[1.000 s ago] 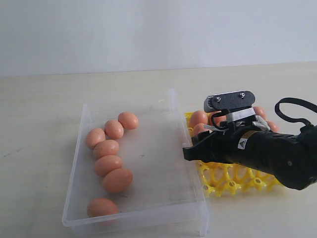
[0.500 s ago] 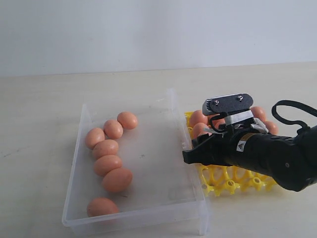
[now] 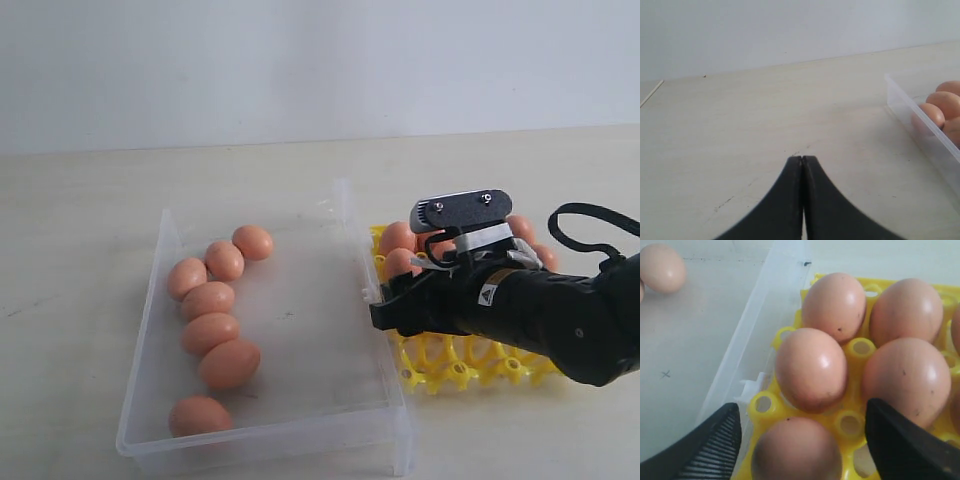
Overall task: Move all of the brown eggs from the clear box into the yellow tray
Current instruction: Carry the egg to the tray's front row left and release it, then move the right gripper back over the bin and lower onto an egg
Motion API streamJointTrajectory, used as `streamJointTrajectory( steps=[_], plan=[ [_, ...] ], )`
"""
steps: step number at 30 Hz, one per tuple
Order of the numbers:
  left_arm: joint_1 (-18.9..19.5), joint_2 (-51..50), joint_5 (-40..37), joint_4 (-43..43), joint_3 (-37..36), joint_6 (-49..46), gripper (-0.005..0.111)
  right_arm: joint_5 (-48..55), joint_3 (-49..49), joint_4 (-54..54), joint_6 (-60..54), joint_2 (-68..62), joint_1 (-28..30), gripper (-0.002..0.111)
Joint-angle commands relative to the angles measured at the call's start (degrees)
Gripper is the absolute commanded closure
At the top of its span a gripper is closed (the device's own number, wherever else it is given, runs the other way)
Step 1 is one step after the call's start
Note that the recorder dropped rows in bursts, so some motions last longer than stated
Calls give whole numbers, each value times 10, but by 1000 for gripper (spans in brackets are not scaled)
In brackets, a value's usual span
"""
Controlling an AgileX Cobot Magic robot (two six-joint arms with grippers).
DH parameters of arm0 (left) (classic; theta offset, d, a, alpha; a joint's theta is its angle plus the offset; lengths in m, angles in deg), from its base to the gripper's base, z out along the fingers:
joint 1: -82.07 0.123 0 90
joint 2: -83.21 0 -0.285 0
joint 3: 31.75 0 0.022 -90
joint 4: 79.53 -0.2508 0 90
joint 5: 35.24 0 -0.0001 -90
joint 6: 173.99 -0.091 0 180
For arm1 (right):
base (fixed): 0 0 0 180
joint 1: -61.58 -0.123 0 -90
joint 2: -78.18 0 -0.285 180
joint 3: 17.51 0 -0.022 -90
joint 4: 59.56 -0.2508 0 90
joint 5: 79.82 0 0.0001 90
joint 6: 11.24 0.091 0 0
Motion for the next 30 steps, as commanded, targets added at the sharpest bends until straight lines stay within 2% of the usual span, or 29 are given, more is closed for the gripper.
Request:
streamJointTrajectory(
  steps=[1, 12, 22, 24, 28, 29, 30],
  plan=[
    [-1, 0, 8, -1, 2, 4, 107, -3, -5, 9, -5, 1, -1, 39],
    [-1, 0, 8, -1, 2, 4, 107, 5, -5, 9, -5, 92, -1, 43],
    [-1, 0, 8, -1, 2, 4, 107, 87, -27, 7, -28, 167, -3, 48],
    [-1, 0, 8, -1, 2, 4, 107, 122, -46, 7, -28, 174, -14, 58],
    [-1, 0, 8, -1, 2, 4, 107, 233, -113, 7, -45, 169, -55, 100],
    [-1, 0, 8, -1, 2, 4, 107, 262, -135, 7, -55, 164, -66, 108],
    [-1, 0, 8, -1, 2, 4, 107, 289, -153, 7, -61, 158, -74, 107]
  ],
)
